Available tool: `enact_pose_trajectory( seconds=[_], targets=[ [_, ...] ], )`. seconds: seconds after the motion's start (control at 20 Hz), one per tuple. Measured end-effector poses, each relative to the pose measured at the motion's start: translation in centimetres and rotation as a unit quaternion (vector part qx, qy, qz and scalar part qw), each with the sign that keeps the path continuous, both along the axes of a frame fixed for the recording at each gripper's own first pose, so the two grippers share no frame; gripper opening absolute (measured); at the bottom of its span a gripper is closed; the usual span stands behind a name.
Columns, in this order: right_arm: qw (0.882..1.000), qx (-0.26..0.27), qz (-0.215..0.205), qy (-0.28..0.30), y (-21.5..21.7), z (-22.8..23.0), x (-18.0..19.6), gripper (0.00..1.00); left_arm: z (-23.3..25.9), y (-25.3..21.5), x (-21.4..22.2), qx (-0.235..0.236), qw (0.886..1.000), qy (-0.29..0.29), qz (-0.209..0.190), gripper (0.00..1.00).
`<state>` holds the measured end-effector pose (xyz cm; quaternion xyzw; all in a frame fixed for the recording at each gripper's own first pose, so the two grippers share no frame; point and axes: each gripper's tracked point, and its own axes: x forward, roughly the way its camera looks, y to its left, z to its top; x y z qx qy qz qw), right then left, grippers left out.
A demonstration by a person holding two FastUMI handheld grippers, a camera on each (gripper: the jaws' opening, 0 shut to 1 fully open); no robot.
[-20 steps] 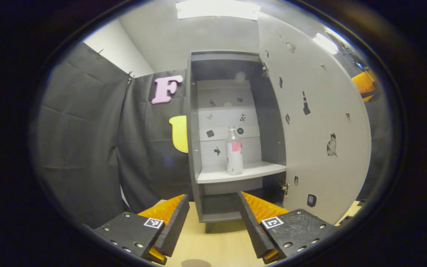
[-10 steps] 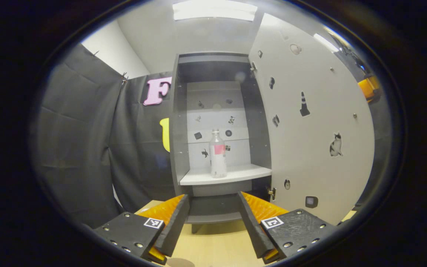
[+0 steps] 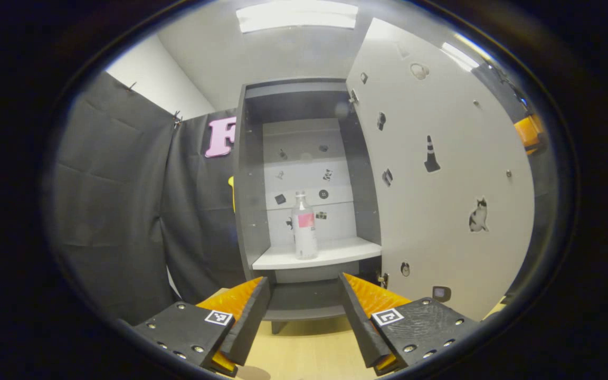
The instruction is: Open the cabinet door with the right hand, grasp the bottle in the cabinet with the left hand and place it on the coaster, then close the cabinet door with the right hand.
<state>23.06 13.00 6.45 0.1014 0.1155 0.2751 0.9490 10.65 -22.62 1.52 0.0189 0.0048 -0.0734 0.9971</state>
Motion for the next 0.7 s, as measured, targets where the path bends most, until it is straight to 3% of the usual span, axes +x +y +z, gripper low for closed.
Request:
enact_pose_trajectory(
  seconds=[0.1, 0.35, 0.45, 0.6, 0.7],
  targets=[
    [1.000, 0.010, 0.000, 0.008, -1.2, 0.0, -1.0, 0.17, 1.2, -0.2, 1.0, 0.002, 1.000, -0.004, -0.005, 0.79],
    [0.993, -0.034, -0.117, 0.003, -8.8, -1.4, -0.7, 0.16, 3.4, -0.4, 5.2, -0.013, 1.000, -0.003, -0.025, 0.79],
    [0.988, -0.040, -0.146, 0.018, -10.2, -2.7, -0.5, 0.23, 3.5, -0.6, 7.4, -0.023, 0.999, 0.004, -0.037, 0.79],
    [0.976, -0.051, -0.208, 0.023, -12.3, -3.7, -0.2, 0.96, 4.0, -0.6, 11.1, -0.031, 0.998, 0.005, -0.052, 0.80],
    [0.970, -0.060, -0.236, 0.023, -12.7, -4.0, 0.3, 0.98, 4.2, -0.7, 13.8, -0.032, 0.998, 0.003, -0.059, 0.79]
  ],
)
